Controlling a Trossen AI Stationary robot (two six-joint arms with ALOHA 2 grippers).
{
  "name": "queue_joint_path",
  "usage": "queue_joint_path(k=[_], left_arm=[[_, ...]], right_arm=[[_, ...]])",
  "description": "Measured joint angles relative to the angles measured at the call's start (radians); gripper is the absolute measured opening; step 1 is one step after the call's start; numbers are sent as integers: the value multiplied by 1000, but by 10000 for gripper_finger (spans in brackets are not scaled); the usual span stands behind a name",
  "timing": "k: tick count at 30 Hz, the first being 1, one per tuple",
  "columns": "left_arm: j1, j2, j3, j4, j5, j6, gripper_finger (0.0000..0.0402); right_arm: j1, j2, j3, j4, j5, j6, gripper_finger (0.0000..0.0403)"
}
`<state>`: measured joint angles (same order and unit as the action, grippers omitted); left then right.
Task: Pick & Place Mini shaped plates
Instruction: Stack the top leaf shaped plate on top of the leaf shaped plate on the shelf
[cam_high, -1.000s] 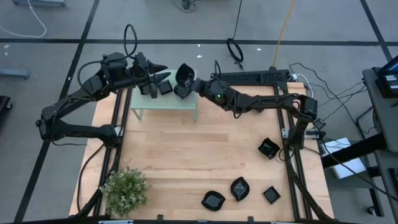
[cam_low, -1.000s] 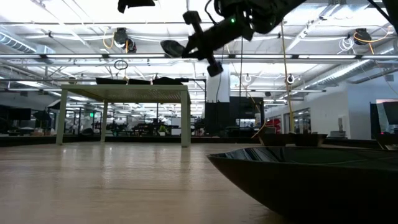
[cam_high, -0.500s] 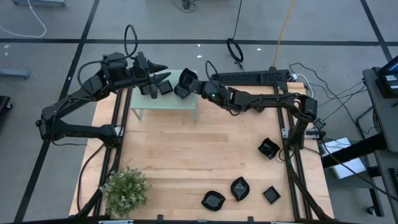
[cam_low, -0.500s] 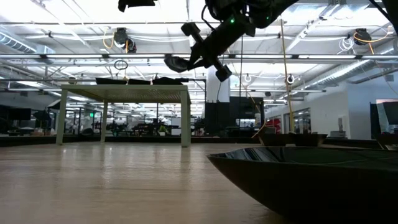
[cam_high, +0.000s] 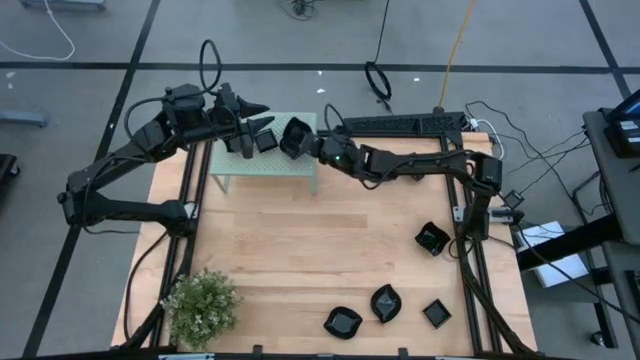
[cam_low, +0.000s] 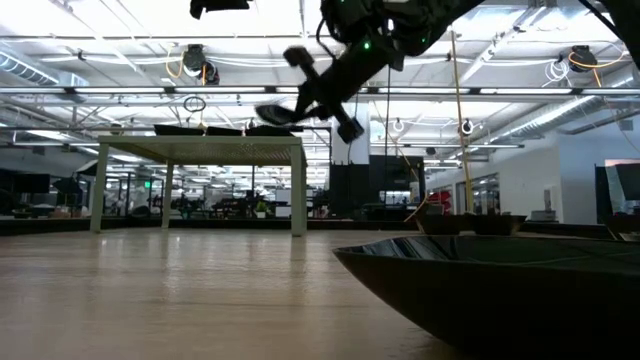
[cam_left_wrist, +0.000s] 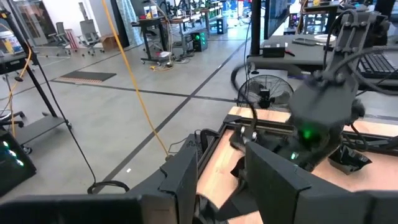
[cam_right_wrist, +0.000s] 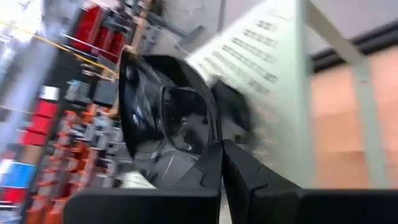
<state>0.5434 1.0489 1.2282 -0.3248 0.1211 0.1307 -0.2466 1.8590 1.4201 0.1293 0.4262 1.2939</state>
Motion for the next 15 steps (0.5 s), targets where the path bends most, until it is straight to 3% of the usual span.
queue_joint_path(k=[15], left_arm=[[19, 0, 0, 0, 0, 6, 141]], right_arm=[[0, 2, -3, 39, -8, -31, 0]])
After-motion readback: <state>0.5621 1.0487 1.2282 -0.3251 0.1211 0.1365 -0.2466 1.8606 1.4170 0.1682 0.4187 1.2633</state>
